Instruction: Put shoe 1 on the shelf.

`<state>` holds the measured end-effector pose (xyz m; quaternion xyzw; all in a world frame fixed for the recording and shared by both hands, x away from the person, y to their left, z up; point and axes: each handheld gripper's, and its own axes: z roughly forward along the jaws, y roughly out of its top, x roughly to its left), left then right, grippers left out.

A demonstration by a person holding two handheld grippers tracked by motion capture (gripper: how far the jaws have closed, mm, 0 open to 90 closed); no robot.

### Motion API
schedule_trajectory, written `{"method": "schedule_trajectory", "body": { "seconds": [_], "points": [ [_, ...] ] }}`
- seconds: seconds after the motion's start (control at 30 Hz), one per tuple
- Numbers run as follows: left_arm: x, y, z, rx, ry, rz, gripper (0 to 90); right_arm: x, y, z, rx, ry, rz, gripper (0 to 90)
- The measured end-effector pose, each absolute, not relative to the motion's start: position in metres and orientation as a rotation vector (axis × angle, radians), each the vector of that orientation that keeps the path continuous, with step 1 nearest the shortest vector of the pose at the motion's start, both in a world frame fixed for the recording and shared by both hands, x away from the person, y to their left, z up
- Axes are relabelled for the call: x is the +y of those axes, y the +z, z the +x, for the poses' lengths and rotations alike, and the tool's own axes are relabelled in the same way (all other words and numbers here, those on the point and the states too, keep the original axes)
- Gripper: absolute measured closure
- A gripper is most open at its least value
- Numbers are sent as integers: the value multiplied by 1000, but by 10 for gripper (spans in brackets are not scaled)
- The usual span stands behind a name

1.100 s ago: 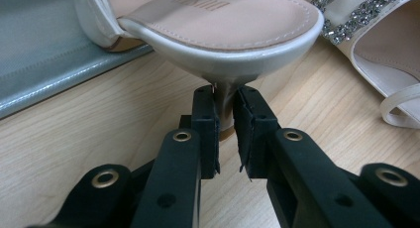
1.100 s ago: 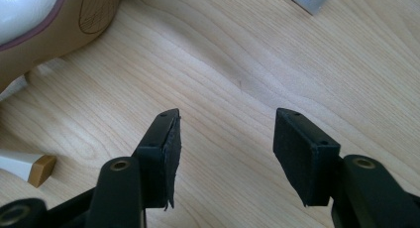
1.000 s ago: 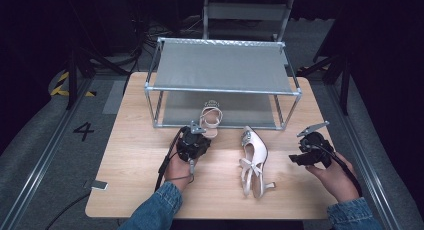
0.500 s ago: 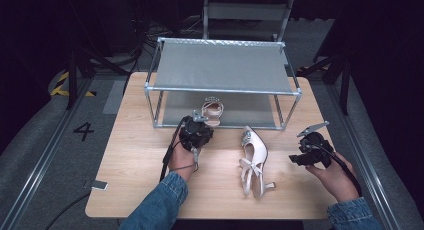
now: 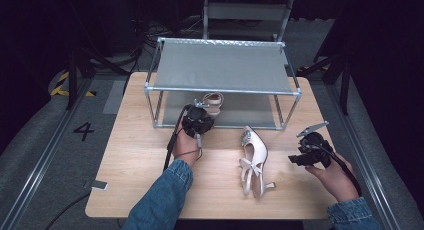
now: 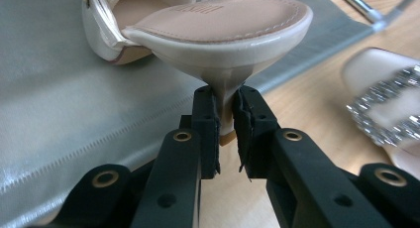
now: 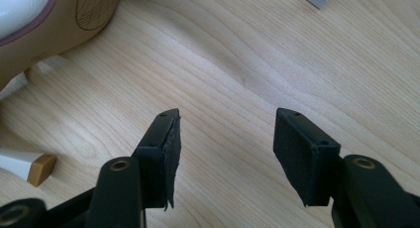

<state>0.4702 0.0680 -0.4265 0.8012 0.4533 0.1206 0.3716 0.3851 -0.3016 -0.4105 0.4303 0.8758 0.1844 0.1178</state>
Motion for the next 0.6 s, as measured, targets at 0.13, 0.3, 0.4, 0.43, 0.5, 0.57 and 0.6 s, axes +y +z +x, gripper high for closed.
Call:
{"method": "schedule_trajectory", "body": {
  "seconds": [0.13, 0.3, 0.4, 0.43, 0.5, 0.57, 0.6],
  "points": [
    [66, -429, 482, 1165, 298, 2065, 802, -303, -411, 386, 2561, 542, 1265, 444],
    [64, -430, 494, 1178, 296, 2066, 802, -303, -413, 387, 2573, 545, 1267, 443],
    [67, -432, 505, 1106, 342, 2131, 802, -303, -414, 387, 2576, 546, 1267, 443],
    [66, -433, 507, 1110, 330, 2134, 802, -303, -414, 387, 2576, 546, 1268, 443],
    [64, -436, 510, 1134, 286, 2132, 798, -303, -414, 388, 2578, 548, 1268, 441],
    [61, -439, 512, 1165, 263, 2120, 796, -303, -415, 388, 2581, 546, 1264, 440],
    [65, -439, 517, 1094, 325, 2201, 794, -303, -415, 388, 2583, 547, 1265, 440]
  ]
}}
